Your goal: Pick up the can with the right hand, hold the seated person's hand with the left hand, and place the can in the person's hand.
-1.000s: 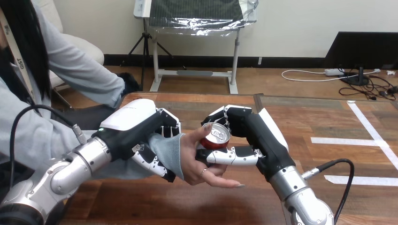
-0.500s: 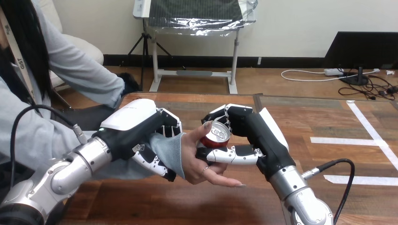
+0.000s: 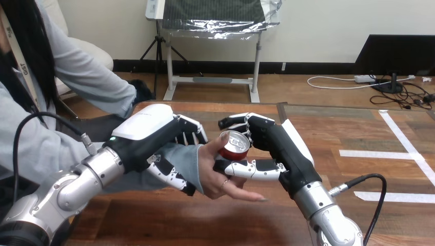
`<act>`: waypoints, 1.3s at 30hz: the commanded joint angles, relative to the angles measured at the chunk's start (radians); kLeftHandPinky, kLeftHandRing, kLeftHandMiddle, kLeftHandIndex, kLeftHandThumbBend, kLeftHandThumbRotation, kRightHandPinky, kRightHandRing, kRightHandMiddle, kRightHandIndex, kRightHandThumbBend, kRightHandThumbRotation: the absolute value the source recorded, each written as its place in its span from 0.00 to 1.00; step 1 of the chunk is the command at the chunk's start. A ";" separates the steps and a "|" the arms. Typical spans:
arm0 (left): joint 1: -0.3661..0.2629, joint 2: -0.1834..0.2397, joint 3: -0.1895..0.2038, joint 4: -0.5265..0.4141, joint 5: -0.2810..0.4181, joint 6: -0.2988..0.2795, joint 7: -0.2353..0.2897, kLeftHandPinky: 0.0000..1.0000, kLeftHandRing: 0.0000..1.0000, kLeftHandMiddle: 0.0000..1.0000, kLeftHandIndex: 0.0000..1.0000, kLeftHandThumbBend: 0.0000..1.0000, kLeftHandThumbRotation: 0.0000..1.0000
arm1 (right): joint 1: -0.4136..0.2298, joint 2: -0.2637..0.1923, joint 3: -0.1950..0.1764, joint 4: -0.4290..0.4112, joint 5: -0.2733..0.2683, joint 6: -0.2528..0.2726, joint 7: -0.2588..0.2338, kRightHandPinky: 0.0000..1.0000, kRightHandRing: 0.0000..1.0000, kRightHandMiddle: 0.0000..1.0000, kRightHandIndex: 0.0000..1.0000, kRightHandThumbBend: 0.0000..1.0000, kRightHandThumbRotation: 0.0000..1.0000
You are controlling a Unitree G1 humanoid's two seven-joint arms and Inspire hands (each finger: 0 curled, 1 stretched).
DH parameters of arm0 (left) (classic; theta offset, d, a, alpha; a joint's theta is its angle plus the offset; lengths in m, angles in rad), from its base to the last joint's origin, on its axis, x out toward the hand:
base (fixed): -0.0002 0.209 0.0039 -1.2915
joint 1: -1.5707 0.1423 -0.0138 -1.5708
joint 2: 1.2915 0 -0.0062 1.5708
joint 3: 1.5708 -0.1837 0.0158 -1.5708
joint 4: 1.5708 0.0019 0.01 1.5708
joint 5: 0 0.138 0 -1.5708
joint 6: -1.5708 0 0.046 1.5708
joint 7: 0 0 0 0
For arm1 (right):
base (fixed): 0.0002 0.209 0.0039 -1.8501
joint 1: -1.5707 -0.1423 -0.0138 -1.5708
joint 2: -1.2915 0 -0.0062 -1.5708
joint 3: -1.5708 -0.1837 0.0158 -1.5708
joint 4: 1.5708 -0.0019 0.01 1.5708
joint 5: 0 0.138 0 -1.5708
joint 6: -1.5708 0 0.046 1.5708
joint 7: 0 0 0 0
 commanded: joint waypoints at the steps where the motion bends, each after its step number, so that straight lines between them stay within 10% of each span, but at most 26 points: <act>1: -0.015 -0.007 0.037 -0.081 -0.026 -0.004 0.012 0.45 0.50 0.56 0.61 1.00 0.15 | -0.060 -0.001 -0.008 -0.051 -0.004 0.004 -0.015 0.54 0.61 0.67 0.72 0.83 0.01; 39: 0.057 0.007 0.077 -0.177 -0.021 0.028 0.008 0.78 0.84 0.84 0.85 1.00 0.28 | -0.072 -0.030 -0.022 -0.054 -0.015 0.031 -0.024 0.68 0.69 0.71 0.80 0.82 0.11</act>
